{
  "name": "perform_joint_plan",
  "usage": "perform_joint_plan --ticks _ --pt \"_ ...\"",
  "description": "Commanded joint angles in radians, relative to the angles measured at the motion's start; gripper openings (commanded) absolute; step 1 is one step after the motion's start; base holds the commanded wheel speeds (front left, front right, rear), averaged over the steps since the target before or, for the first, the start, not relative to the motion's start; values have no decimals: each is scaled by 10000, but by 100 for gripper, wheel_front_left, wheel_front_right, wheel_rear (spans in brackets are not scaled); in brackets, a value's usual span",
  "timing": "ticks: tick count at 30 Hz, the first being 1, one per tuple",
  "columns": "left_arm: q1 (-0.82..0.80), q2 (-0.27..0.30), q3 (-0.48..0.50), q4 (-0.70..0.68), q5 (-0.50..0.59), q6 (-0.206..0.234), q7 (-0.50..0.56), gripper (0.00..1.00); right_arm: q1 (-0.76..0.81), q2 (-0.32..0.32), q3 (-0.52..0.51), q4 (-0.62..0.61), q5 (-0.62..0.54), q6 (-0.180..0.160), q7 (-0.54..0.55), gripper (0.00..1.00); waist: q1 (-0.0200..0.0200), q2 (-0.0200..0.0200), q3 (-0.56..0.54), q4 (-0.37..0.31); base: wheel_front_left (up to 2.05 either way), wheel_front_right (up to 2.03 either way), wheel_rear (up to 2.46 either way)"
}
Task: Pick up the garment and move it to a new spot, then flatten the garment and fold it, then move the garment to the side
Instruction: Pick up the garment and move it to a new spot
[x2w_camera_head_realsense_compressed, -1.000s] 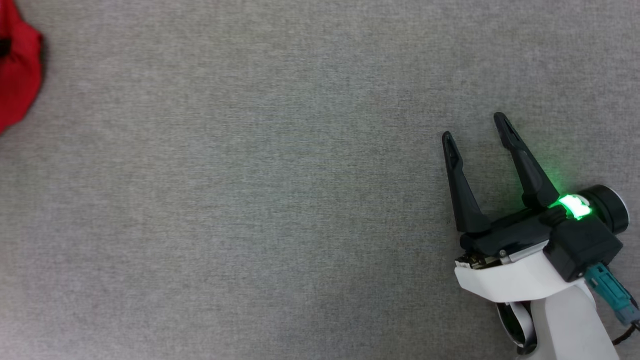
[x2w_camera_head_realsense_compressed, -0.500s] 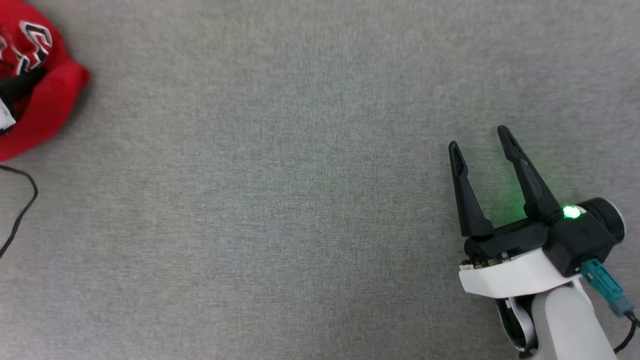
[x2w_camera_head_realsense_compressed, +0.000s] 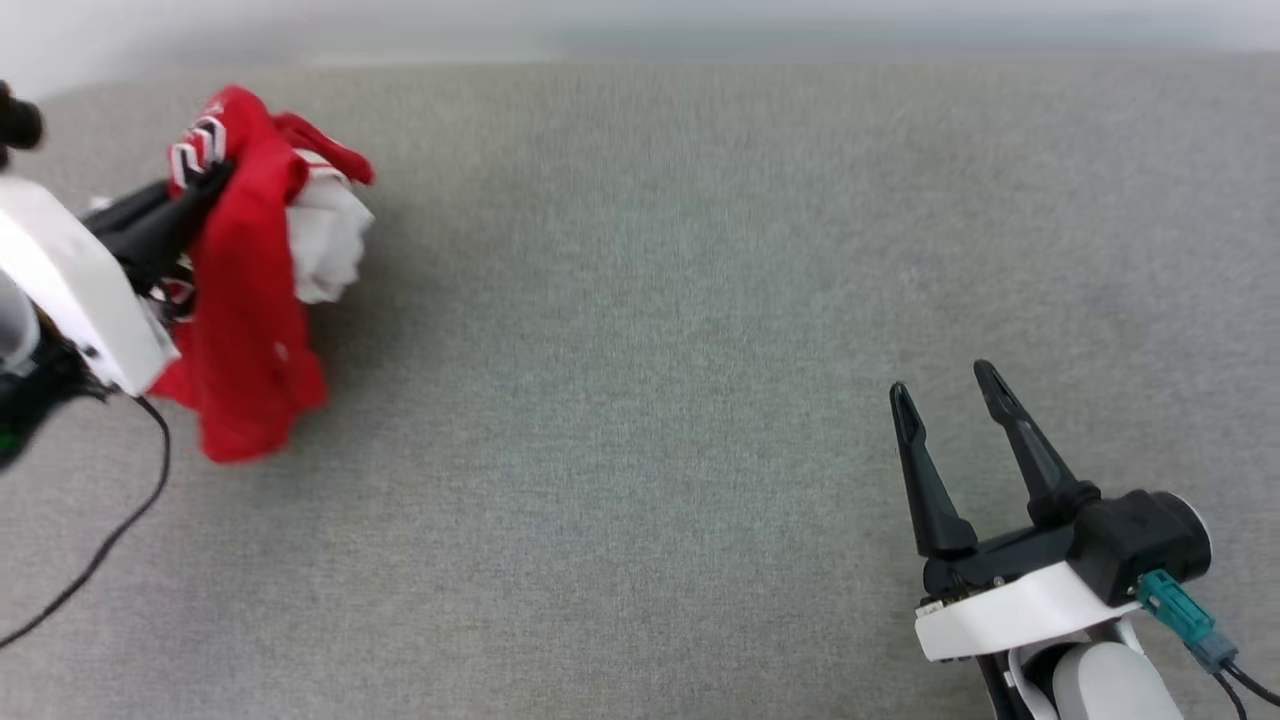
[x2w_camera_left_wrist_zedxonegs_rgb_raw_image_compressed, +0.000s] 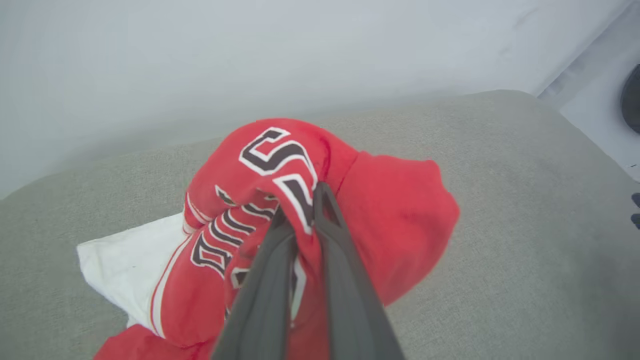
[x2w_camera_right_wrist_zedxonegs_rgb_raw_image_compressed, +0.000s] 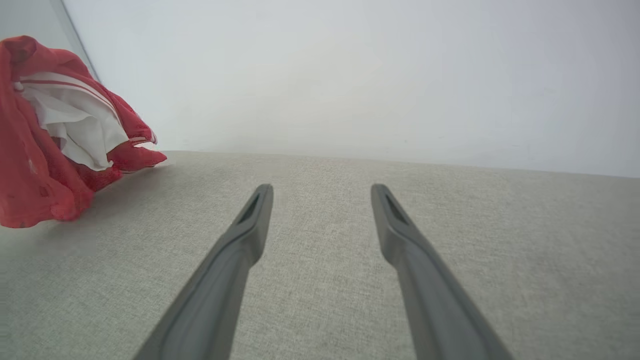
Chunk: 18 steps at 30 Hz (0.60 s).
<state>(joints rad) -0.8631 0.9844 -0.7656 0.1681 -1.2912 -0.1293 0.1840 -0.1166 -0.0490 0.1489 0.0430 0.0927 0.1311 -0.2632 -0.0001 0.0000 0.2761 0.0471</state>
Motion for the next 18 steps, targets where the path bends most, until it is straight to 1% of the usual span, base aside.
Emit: perform_joint_plan --ticks 1,4,8,10,12,13,18 --pt "182 -40 -189 -245 124 -12 -320 0 135 -23 -18 40 113 -7 -23 100 1 0 -707 -117 0 0 0" --pt "233 -317 -497 -575 399 -12 -1132 0 252 -21 -89 31 197 -7 -21 100 1 0 -1000 -246 0 0 0" --pt "363 -1200 -866 -722 765 -12 -2106 0 370 -20 -176 86 305 -7 -21 100 1 0 -1263 -572 0 0 0" --pt "367 -1762 -1023 -732 1052 12 -2481 0 357 -18 -182 33 393 -7 -21 100 1 0 -1305 -794 0 0 0" --pt "324 -2374 -1232 -737 1368 131 -2789 0 371 -18 -187 -12 455 -7 -22 100 1 0 -1291 -1030 0 0 0" --pt "324 -2374 -1232 -737 1368 131 -2789 0 371 -18 -187 -12 455 -7 -22 100 1 0 -1291 -1030 0 0 0" --pt "203 -4069 -1638 -533 1761 490 -3333 0 278 -17 -224 -122 494 -7 -22 100 1 0 -1045 -1641 0 0 0"
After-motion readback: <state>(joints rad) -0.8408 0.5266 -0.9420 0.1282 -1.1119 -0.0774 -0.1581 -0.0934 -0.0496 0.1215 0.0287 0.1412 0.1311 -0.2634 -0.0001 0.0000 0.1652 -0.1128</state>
